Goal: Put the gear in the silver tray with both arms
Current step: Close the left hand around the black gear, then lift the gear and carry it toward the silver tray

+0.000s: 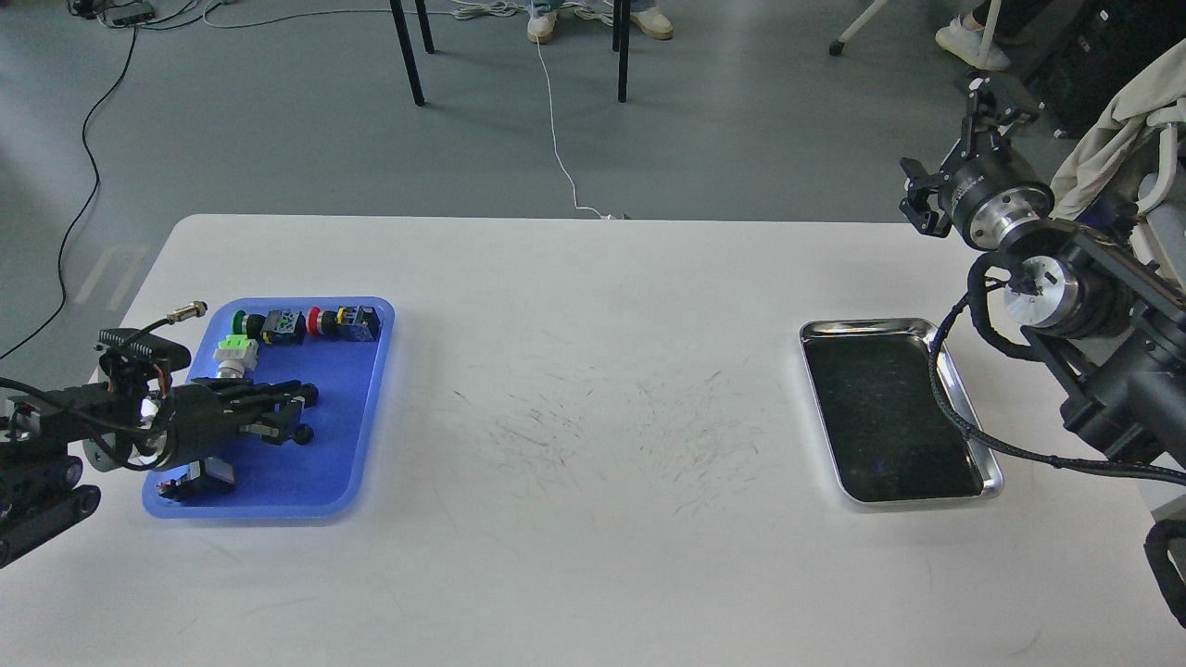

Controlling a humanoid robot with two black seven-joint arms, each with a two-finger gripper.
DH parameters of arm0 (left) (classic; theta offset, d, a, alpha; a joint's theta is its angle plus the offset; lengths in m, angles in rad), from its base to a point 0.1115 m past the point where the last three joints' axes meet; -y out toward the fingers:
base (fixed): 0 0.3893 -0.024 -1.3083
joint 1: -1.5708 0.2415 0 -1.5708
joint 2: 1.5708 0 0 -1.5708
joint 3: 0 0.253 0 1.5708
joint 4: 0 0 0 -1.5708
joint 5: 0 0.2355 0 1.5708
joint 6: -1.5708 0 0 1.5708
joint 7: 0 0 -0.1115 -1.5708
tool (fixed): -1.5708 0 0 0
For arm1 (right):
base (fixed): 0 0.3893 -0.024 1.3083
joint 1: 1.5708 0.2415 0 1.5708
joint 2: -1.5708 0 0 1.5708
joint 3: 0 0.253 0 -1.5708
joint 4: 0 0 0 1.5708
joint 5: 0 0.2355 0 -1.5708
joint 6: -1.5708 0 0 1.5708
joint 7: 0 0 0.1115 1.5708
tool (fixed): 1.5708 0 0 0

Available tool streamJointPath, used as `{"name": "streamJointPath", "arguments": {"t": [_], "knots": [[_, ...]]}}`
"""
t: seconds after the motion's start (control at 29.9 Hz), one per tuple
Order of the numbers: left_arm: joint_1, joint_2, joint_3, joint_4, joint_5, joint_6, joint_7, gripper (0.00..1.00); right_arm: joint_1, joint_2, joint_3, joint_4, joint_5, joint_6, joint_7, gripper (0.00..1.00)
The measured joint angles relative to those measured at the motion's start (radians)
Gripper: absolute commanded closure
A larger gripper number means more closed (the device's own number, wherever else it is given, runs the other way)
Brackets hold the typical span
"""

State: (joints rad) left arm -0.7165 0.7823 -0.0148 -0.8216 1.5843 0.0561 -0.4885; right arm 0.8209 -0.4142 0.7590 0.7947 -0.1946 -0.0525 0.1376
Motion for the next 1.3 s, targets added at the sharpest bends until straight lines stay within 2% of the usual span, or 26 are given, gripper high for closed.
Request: {"name": "streamJointPath", "arguments": {"t": [0.3, 0.5, 0.64, 0.77, 1.04, 1.3], "knots": [[-0.129, 0.099, -0.009, -0.131, -0.097, -0.056, 0.0, 0.91, -0.003, 0.0, -0.004, 0.0, -0.001, 0.0, 0.0, 0.01], [-0.298, 0.069, -0.009, -0.226, -0.137, -0.138, 0.0, 0.91, 0.0, 0.001, -0.004, 0.0, -0.001, 0.0, 0.001, 0.01], [-0.366, -0.024, -0.005, -0.255, -0.136, -0.189, 0.0, 0.91, 0.004, 0.001, -0.004, 0.0, -0.001, -0.007, 0.001, 0.01], [-0.397, -0.157, 0.001, -0.239, -0.13, -0.206, 0.0, 0.91, 0.02, -0.001, -0.003, -0.004, 0.0, -0.016, 0.0, 0.01], [-0.396, -0.441, 0.042, -0.102, -0.124, -0.209, 0.0, 0.91, 0.046, -0.002, -0.004, -0.012, -0.001, -0.022, -0.004, 0.01], [-0.383, -0.611, 0.094, -0.046, -0.124, -0.209, 0.0, 0.92, 0.06, -0.008, -0.004, -0.017, -0.002, -0.023, -0.007, 0.01]]}}
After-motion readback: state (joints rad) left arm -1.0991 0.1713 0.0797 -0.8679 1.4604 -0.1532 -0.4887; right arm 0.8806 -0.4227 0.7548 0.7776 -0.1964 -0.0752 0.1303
